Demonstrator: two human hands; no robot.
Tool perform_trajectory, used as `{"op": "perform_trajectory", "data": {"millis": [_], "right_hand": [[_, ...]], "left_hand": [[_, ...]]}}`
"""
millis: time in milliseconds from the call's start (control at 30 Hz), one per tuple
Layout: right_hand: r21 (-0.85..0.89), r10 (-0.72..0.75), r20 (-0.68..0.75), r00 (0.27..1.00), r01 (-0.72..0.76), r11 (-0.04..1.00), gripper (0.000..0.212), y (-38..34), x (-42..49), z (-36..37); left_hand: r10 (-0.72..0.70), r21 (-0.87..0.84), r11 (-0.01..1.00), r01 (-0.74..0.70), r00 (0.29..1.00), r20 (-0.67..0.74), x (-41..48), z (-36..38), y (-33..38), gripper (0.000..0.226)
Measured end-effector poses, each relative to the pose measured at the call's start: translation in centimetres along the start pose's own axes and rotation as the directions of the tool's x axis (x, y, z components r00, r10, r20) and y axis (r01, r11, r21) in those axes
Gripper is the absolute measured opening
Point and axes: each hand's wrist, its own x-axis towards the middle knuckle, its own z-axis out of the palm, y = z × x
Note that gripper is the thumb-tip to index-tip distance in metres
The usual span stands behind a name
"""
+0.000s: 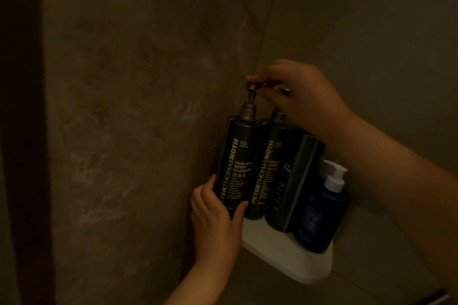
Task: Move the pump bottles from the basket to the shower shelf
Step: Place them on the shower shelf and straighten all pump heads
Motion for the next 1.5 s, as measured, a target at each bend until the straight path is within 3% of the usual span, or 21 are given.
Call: {"op": "perform_trajectory", "data": {"millis": [200, 467, 600, 867, 1500], "right_hand": [[-0.025, 0.024, -0.001, 1.000, -0.024, 0.999, 0.016, -0.2, 0.1, -0.1], [-0.023, 0.021, 0.027, 0.999, -0.020, 1.000, 0.025, -0.4, 0.3, -0.4], [-0.005, 0.018, 0.002, 1.000, -0.018, 1.000, 0.020, -0.2, 0.2, -0.4], [0.026, 0.034, 0.020, 0.999, -0.035, 0.999, 0.022, 0.2, 0.4, -0.5], [-0.019, 0.052, 0.004, 0.999, -0.052, 0.998, 0.016, 0.8, 0.4, 0.0]], "left_hand": [[-0.021, 0.015, 1.000, 0.022, 0.999, -0.036, 0.2, 0.5, 0.3, 0.081], [0.057, -0.234, 0.971, -0.050, 0.998, 0.022, -0.2, -0.1, 0.1, 0.080], [0.121, -0.133, 0.984, -0.116, 0.992, 0.033, -0.2, -0.2, -0.2, 0.086], [0.064, -0.041, 0.997, -0.066, 0.996, -0.055, -0.1, 0.4, 0.7, 0.086], [0.066, 0.062, 0.996, -0.062, 0.996, -0.054, 0.0, 0.7, 0.8, 0.083]]}}
